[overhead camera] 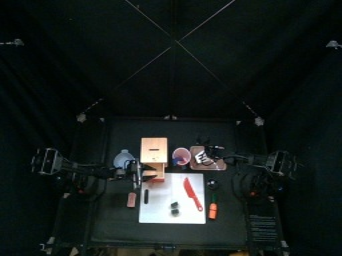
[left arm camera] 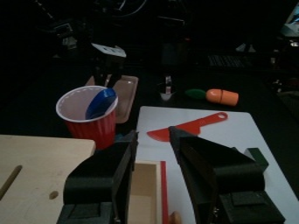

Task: Place sushi on board then cut the sushi with the knife then place the pieces on the plate
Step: Place the 4 sushi pieces on the plate

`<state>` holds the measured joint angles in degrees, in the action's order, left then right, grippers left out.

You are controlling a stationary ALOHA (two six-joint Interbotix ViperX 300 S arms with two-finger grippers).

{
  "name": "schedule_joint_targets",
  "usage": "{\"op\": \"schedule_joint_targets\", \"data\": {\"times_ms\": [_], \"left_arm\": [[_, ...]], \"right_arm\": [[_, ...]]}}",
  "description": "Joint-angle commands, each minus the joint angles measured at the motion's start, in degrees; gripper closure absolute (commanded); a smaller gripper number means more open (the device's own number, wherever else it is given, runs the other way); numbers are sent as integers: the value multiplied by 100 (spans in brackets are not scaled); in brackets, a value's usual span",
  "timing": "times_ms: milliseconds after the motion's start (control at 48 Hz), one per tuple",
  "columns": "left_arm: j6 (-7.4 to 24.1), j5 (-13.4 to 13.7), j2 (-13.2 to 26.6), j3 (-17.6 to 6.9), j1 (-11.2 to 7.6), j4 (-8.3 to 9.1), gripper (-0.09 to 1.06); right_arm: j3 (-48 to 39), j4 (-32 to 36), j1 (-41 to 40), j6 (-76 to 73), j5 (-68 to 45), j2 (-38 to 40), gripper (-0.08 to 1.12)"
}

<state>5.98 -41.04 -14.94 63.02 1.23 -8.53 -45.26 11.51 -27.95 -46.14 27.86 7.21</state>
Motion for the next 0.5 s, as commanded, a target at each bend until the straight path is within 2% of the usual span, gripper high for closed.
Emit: {"op": "schedule_joint_targets", "data": {"times_ms": [21,312,375,500], "left_arm": [[0,-53,-79,-70,-9,26,21],[-9,-53,-79,-70,-26,18,21],[-9,-53,-79,-97,-18,18,21],[-18,-62,-79,-167,-26,0,21]], "right_arm": [[123,0,-44,-26,88,18,17],[246,158,202,0,659,536,17],[220,220,483,9,791,729,17],[167,457,1793,343,905,1063,16]]}}
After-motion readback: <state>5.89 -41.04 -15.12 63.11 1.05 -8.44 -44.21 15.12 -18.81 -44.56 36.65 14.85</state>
